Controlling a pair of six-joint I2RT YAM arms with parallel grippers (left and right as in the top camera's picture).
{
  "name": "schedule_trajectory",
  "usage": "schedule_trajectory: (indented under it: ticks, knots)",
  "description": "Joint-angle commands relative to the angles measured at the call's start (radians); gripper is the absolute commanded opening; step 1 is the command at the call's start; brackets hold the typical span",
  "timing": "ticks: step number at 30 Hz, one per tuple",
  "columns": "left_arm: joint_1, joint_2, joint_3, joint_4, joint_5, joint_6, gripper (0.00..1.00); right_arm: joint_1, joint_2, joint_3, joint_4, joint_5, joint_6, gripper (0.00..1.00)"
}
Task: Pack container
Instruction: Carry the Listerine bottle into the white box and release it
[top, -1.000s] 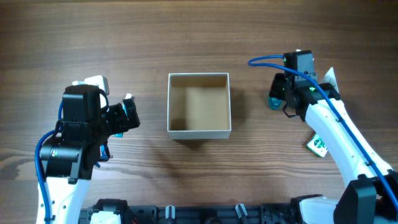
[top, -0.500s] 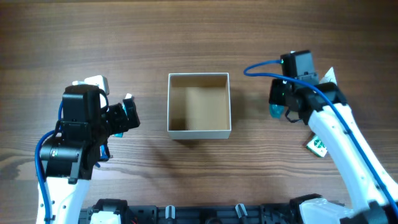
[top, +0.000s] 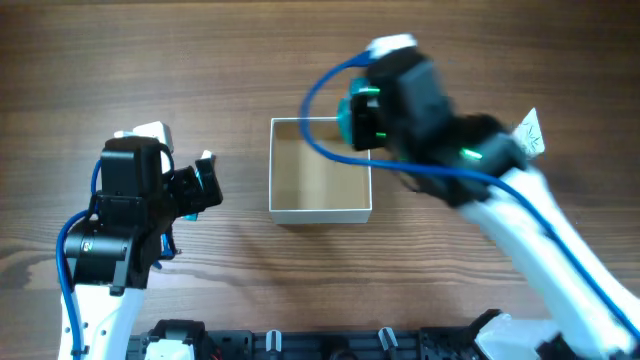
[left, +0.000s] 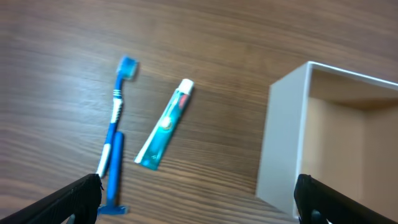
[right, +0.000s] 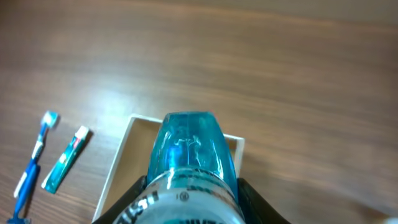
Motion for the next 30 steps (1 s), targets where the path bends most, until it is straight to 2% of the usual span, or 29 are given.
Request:
schedule_trajectory:
  ticks: [1,8,14,22,23,24,27,28,30]
  knots:
    - [0.008,0.021,0.018,-0.040,-0.179,-0.055,1.00,0.060,0.110,0.038,0.028,0.057,0.052,0.04]
    - [0.008,0.108,0.018,-0.057,-0.191,-0.054,1.00,0.104,0.278,0.051,0.089,0.089,0.190,0.04]
    - [0.008,0.137,0.018,-0.049,-0.191,-0.054,1.00,0.128,0.370,0.051,0.159,0.093,0.247,0.04]
    - [0.008,0.137,0.018,-0.045,-0.191,-0.054,1.00,0.128,0.443,0.051,0.200,0.089,0.249,0.04]
    - [0.008,0.137,0.018,-0.045,-0.191,-0.054,1.00,0.128,0.443,0.051,0.200,0.090,0.249,0.06]
    - [0.008,0.137,0.018,-0.045,-0.191,-0.053,1.00,0.127,0.442,0.051,0.201,0.089,0.248,0.16]
    - [0.008,0.137,0.018,-0.045,-0.191,-0.050,1.00,0.127,0.442,0.051,0.202,0.089,0.238,0.51]
    - [0.008,0.137,0.018,-0.045,-0.191,-0.050,1.00,0.127,0.442,0.051,0.201,0.089,0.238,0.57]
    - [0.008,0.137,0.018,-0.045,-0.191,-0.050,1.00,0.127,0.442,0.051,0.201,0.089,0.238,0.59]
